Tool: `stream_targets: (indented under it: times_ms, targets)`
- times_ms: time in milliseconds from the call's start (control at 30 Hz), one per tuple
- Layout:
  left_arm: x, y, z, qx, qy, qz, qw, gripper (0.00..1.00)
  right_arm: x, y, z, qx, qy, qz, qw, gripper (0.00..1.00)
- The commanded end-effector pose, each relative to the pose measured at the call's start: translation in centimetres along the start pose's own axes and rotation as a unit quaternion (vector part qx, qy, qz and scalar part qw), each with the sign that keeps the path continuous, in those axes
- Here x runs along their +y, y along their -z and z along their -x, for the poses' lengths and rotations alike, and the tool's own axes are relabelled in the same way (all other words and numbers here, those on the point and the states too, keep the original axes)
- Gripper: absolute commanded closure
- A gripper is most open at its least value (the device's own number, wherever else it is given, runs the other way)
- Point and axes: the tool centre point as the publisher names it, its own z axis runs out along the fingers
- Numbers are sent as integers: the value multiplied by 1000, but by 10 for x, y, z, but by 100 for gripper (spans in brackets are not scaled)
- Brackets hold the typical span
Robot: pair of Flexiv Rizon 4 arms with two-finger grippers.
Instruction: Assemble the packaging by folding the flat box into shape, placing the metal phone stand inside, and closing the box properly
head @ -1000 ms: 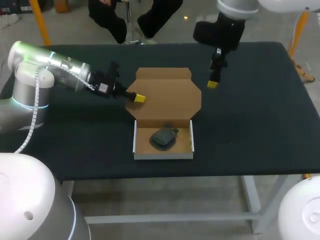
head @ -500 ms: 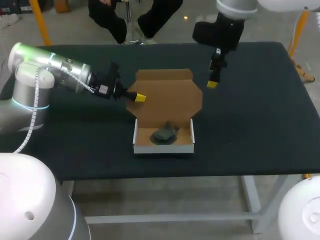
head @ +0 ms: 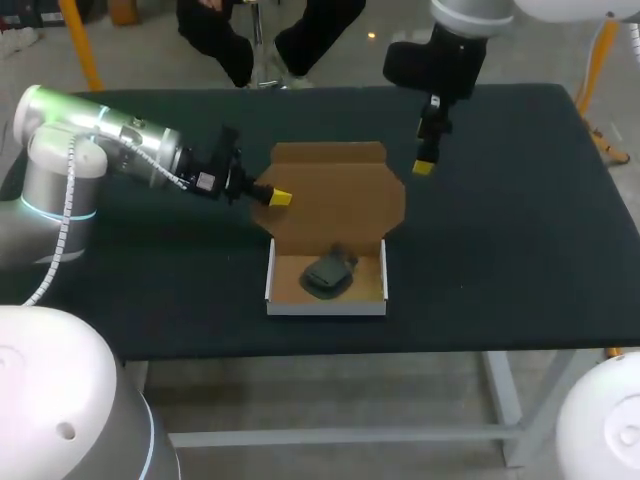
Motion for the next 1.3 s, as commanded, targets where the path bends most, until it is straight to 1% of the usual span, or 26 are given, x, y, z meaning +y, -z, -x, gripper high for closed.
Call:
stream_targets:
  times_ms: [33,700,833,1000,1067,1100,1300]
  targets:
    - [1,0,0,0,0,0,1000,100,1,3,-2,0,1,-3,1000,0]
    - [1,0,0,0,0,0,1000,100,3,4,-4,-4,0,-5,1000,0]
    - [-3,3,-6,-22,-20,2,1000,100,4,4,-5,-3,0,-5,1000,0]
    - [-7,5,-12,-38,-43,3,998,100,5,4,-4,-3,0,-5,1000,0]
    - [-9,6,-14,-39,-50,2,998,100,5,3,-4,-3,0,-5,1000,0]
    - [-9,6,-14,-46,-51,2,998,100,5,3,-4,-2,0,-5,1000,0]
    - [-9,6,-17,-50,-76,-4,996,100,7,3,-4,-3,1,-5,1000,0]
